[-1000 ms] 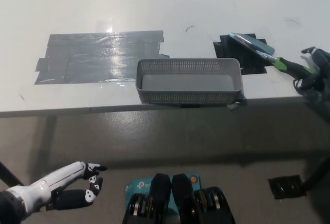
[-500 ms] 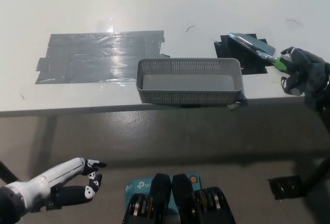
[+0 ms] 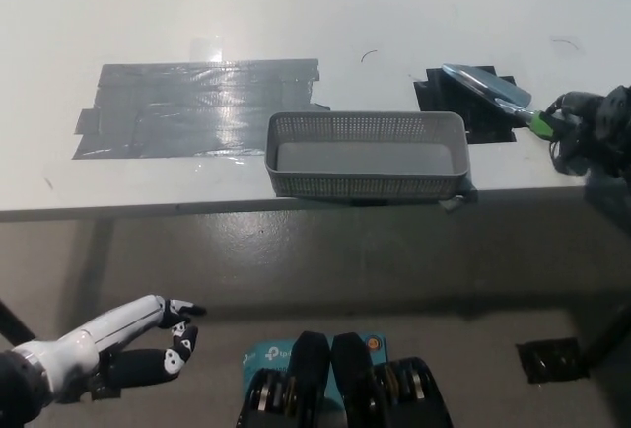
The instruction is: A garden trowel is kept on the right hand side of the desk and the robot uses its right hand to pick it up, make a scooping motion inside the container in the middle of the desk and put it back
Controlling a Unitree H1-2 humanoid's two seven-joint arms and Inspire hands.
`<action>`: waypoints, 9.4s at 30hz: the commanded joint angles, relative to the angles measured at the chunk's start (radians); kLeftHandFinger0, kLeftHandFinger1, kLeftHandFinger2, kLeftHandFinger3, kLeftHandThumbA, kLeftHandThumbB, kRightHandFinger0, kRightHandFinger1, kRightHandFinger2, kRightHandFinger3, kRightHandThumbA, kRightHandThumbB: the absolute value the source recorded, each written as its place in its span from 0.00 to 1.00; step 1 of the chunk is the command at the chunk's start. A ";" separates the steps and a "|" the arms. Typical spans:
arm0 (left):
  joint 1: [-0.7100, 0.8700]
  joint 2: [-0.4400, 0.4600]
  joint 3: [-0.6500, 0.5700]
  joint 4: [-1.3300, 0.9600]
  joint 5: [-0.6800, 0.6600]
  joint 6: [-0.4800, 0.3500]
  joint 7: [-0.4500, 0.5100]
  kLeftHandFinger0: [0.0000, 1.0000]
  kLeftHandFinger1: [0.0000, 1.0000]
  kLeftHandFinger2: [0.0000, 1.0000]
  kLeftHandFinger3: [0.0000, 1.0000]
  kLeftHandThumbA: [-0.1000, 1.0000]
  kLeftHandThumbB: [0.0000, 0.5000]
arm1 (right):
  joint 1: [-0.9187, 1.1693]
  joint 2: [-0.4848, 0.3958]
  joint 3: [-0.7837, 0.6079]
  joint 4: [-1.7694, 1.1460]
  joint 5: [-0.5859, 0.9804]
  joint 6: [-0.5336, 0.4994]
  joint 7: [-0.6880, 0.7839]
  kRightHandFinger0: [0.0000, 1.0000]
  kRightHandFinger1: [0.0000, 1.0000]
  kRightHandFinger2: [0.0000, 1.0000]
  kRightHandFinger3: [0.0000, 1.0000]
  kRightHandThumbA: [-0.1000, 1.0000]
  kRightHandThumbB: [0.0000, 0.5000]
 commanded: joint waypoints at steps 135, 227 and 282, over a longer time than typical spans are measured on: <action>-0.033 0.110 -0.032 0.057 -0.070 0.013 0.041 1.00 0.86 0.91 1.00 1.00 0.91 | 0.204 -0.368 -0.295 -1.016 0.396 -0.146 0.285 0.00 0.19 0.32 0.12 0.00 0.39; -0.128 0.075 -0.016 0.024 -0.010 0.013 -0.047 1.00 0.88 0.89 1.00 1.00 0.75 | -0.113 -0.299 -0.014 -0.864 -0.187 -0.458 0.348 0.00 0.10 0.30 0.68 0.00 0.00; -0.170 0.122 -0.067 0.074 -0.033 0.013 -0.001 1.00 0.82 0.84 1.00 1.00 0.95 | 0.055 -0.257 -0.027 -0.977 -0.421 -0.466 0.345 0.00 0.07 0.23 0.52 0.12 0.00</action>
